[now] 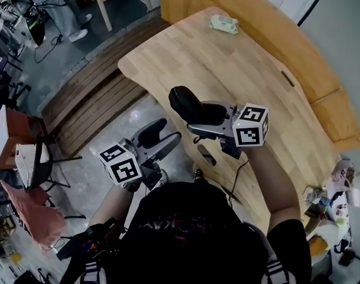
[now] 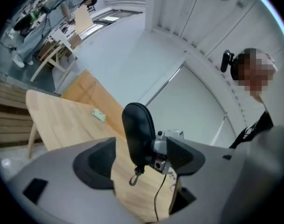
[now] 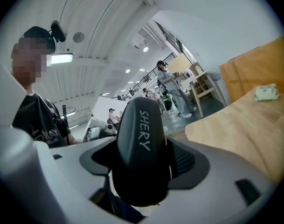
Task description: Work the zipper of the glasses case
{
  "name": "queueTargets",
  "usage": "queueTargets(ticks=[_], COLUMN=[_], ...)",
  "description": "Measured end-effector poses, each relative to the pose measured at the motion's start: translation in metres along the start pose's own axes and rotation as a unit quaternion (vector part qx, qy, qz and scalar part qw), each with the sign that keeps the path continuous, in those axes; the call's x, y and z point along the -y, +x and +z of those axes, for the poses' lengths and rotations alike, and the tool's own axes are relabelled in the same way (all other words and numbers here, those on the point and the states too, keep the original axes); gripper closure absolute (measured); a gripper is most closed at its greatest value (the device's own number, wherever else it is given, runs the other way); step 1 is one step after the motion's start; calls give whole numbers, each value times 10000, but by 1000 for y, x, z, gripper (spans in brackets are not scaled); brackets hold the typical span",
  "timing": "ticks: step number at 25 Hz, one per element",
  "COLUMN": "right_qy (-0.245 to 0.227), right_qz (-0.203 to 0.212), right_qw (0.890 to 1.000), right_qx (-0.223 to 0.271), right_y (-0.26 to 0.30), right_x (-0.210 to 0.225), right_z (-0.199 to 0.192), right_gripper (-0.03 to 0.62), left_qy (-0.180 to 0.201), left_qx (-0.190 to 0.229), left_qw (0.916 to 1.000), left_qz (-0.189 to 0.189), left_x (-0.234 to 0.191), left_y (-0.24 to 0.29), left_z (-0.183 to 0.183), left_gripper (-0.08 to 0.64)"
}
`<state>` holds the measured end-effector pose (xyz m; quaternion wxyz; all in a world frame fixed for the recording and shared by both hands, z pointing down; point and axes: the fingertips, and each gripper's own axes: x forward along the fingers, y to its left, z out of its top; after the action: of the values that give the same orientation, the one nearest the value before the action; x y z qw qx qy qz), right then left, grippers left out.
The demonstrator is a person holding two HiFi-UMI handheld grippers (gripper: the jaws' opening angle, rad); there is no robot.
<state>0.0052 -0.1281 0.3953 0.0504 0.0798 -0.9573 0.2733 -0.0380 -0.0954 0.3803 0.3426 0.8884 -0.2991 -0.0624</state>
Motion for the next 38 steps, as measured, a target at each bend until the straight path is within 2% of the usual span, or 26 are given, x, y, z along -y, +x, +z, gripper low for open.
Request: queueTargets(ticks=[2,5,15,26,31,34,36,38], right_qy=[-12,-13,-150,-66,-29,210,555,1034], right_qz=[54,145,660,700,691,711,729,751], right_qw=[10000,9999,9972,9970,9976,9955,9891,9756], right_qx=[-12,-32,-323,-322,81,592,1154,1786], right_y=[2,5,23,35,34,20,5,-11], right_x=[-17,-37,-96,-106,-107,-105,-100,-92], right_z=[-5,-12,-30,-32,-19,-6,5,12], right_gripper=[252,253,252,250,250,250,250,250], left_qy=[-215,-396,-603,-630,-756,-962,-1118,-1309], left_qx=[75,164,-30,-91,86,378,572,782], left_qw=[9993,9972,9875,9839,9812,9770,9733,9673], left_qz=[-288,-620,-1453,-1668,-1774,-1865,-1920,-2026], left_x=[8,19,49,51,48,44,37,31], left_y=[3,7,6,-4,-8,-16,-22,-29], left_z=[6,13,13,14,25,40,52,64], left_gripper=[197,173,170,196,201,202,202,202])
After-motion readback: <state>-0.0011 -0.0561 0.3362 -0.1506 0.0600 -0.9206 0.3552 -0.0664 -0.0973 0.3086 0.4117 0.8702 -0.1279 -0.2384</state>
